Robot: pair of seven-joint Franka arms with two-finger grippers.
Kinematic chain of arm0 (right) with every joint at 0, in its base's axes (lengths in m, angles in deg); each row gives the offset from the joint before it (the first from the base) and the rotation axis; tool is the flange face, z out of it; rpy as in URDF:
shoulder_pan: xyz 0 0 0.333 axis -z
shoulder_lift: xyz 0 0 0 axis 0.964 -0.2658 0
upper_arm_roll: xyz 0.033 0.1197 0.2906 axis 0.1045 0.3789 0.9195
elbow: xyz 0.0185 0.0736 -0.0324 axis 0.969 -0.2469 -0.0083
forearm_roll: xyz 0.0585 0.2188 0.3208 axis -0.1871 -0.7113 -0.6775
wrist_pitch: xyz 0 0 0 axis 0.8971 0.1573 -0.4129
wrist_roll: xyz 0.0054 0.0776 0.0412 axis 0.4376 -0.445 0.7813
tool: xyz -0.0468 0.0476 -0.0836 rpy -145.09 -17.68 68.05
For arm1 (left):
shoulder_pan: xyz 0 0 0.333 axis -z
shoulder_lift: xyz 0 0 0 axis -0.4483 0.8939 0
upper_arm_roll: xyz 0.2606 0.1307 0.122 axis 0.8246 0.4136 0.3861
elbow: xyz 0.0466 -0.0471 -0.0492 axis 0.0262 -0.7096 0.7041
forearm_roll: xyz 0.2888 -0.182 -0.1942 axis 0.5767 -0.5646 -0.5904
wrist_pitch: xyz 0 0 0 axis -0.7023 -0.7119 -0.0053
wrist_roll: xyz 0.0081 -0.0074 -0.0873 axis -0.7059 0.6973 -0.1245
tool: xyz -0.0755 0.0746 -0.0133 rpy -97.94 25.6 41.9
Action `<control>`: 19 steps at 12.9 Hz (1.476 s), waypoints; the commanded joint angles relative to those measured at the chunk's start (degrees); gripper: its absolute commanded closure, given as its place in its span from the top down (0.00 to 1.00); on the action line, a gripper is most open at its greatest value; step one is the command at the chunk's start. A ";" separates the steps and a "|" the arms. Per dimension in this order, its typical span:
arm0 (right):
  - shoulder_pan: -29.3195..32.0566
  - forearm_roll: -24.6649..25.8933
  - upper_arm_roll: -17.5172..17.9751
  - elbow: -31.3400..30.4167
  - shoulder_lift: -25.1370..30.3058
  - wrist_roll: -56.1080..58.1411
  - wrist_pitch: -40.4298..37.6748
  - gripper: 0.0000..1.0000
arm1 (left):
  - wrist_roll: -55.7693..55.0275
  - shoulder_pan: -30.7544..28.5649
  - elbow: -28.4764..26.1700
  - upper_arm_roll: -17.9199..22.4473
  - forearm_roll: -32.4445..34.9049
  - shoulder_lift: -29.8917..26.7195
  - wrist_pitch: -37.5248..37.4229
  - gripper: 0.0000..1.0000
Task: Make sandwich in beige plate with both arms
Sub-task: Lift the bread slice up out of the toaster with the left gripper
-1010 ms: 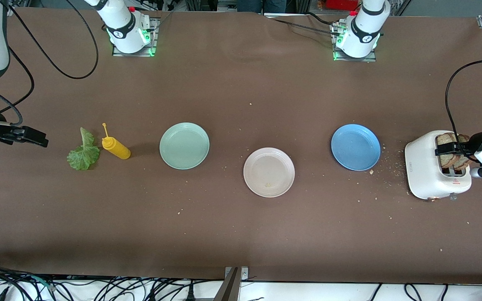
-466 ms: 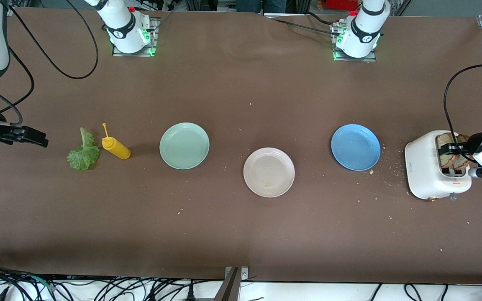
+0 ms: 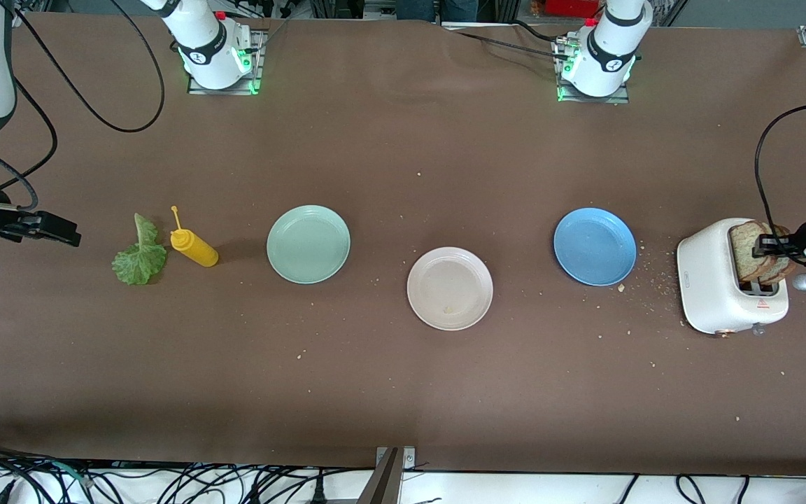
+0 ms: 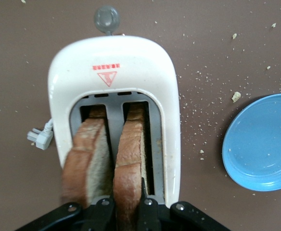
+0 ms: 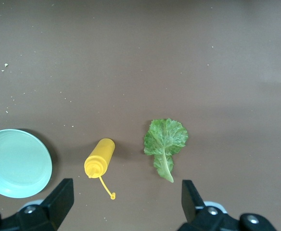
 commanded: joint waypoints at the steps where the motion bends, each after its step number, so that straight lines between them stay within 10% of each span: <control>1: 0.47 -1.21 0.02 0.49 -0.09 0.81 -0.80 1.00 | 1.99 -0.48 4.65 -0.51 0.95 -1.26 -4.99 0.00; 6: 0.47 -1.21 0.02 0.40 -0.09 0.72 -0.80 1.00 | 2.51 0.58 18.98 -1.90 -0.53 -1.34 -20.56 0.00; 10: 0.47 -1.21 0.11 0.40 -0.09 0.72 -0.80 1.00 | 0.33 0.84 18.56 -8.24 -5.18 -0.73 -24.50 0.00; 19: 0.47 -1.13 0.02 0.48 -0.09 0.81 -0.89 1.00 | -3.18 9.26 17.24 -8.60 -50.17 17.45 -28.39 0.00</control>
